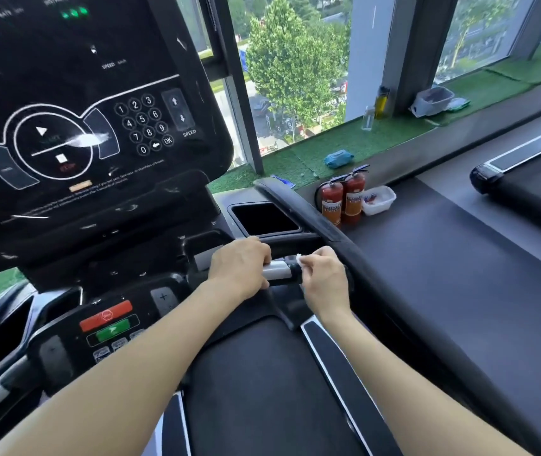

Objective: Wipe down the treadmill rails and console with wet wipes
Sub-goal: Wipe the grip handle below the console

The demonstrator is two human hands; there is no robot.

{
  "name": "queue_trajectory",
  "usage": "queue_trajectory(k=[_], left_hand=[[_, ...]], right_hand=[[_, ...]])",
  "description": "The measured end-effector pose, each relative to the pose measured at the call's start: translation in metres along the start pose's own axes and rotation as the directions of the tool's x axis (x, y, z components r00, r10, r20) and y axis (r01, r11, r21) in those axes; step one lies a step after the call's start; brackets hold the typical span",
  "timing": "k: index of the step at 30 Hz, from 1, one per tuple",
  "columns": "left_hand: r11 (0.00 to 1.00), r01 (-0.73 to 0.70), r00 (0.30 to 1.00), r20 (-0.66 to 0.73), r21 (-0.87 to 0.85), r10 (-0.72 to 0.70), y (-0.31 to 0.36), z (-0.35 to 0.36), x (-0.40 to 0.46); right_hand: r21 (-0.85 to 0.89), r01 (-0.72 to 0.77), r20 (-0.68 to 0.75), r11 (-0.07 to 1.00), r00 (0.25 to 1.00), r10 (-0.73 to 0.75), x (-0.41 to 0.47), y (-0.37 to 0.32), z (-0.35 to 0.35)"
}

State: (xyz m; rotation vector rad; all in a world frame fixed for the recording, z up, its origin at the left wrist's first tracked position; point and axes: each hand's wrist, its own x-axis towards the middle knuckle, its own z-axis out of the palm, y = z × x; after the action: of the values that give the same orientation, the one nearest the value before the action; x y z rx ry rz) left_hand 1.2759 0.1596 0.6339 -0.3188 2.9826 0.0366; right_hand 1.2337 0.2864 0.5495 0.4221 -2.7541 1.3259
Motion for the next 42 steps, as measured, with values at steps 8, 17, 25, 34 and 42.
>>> queue_trajectory(k=[8, 17, 25, 34, 42], left_hand=[[1.0, -0.01, 1.0, 0.002, -0.006, 0.01, -0.006, 0.001, 0.003], [1.0, 0.021, 1.0, 0.014, -0.004, -0.021, -0.003, -0.003, 0.002], [0.996, 0.071, 0.997, 0.039, -0.062, -0.069, -0.002, -0.003, 0.001], [0.996, 0.086, 0.995, 0.049, -0.02, -0.085, 0.003, -0.006, 0.001], [0.994, 0.108, 0.993, 0.048, -0.036, -0.106, 0.003, -0.005, 0.0]], right_hand=[[-0.016, -0.012, -0.014, 1.0, 1.0, 0.012, 0.008, 0.031, -0.011], [-0.003, 0.202, 0.102, 0.979, 0.974, -0.2, -0.005, -0.024, 0.004], [-0.136, -0.127, 0.081, 0.982, 0.987, 0.139, 0.02, 0.038, -0.021], [-0.029, 0.189, 0.175, 0.981, 0.968, -0.182, 0.003, -0.006, -0.006], [-0.379, -0.096, 0.258, 0.921, 0.944, 0.204, 0.045, 0.014, -0.026]])
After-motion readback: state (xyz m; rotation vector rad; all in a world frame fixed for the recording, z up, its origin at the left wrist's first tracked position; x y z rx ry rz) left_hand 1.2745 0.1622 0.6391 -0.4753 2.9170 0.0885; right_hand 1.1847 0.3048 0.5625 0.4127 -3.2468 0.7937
